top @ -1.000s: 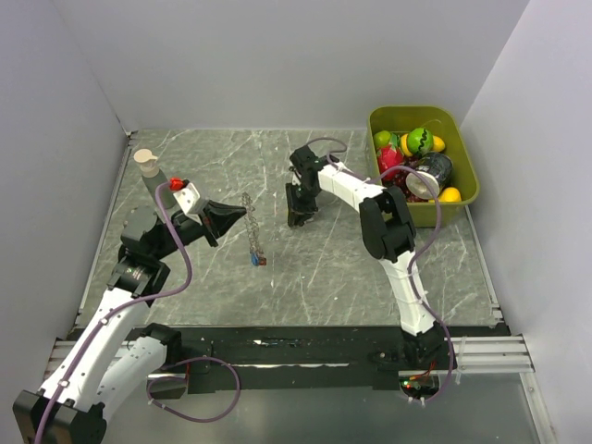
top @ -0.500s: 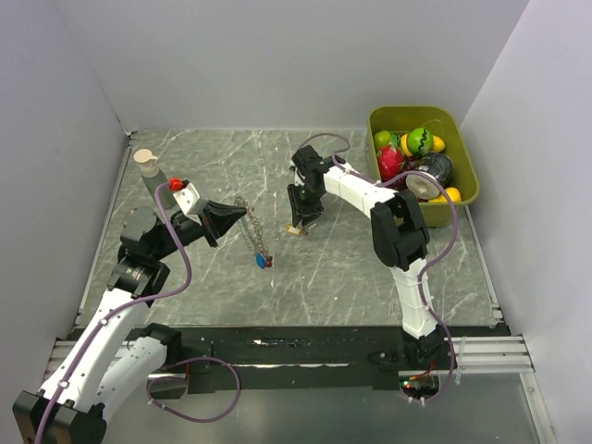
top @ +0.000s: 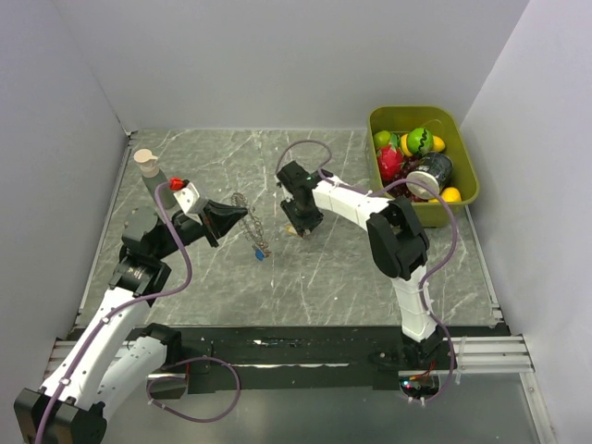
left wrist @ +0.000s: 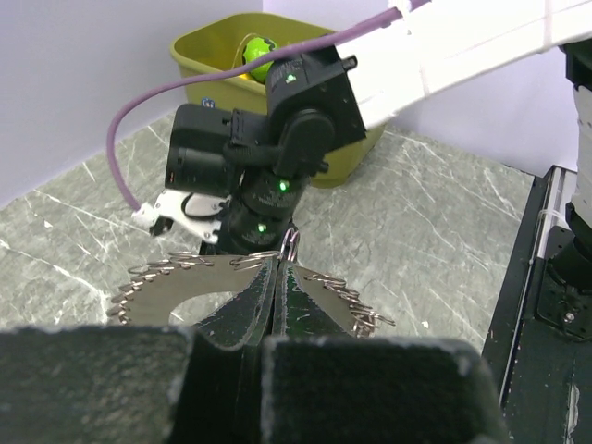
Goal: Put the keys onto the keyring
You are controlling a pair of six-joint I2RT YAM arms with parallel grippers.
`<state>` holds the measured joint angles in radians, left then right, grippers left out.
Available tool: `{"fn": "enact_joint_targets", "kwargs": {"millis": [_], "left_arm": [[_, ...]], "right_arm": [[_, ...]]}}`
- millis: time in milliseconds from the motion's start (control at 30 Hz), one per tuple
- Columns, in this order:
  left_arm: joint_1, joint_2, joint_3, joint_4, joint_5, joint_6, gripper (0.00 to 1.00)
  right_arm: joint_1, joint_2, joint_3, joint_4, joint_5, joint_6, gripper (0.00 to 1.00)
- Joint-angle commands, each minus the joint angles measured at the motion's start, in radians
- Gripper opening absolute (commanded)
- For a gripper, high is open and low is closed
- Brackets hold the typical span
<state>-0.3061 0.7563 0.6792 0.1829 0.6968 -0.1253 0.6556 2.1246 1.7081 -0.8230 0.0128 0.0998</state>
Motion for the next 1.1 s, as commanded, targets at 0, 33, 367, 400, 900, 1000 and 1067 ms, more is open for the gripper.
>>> {"fn": "enact_joint_targets", "kwargs": {"millis": [0, 33, 367, 400, 900, 1000, 1067], "left_arm": [[0.004, 0.000, 0.006, 0.090, 0.027, -0.025, 0.01], [0.004, 0.001, 0.008, 0.092, 0.029, -0.027, 0.01], [0.004, 0.002, 0.008, 0.093, 0.027, -0.030, 0.01], [0.004, 0.002, 0.010, 0.092, 0.027, -0.031, 0.01], [0.004, -0.018, 0.016, 0.055, 0.012, -0.010, 0.01], [0.004, -0.021, 0.019, 0.038, 0.007, 0.003, 0.01], [0.004, -0.021, 0.022, 0.024, 0.001, 0.022, 0.01]], "right_arm": [[0.052, -0.034, 0.002, 0.042, 0.140, -0.092, 0.45], [0.059, -0.016, 0.013, 0.044, 0.169, -0.091, 0.46], [0.072, 0.075, 0.065, 0.048, 0.193, -0.126, 0.46], [0.073, 0.077, 0.065, 0.056, 0.197, -0.126, 0.46], [0.073, 0.031, 0.036, 0.087, 0.185, -0.101, 0.01], [0.073, -0.006, 0.044, 0.062, 0.176, -0.101, 0.00], [0.073, -0.025, 0.054, 0.041, 0.165, -0.101, 0.00]]}}
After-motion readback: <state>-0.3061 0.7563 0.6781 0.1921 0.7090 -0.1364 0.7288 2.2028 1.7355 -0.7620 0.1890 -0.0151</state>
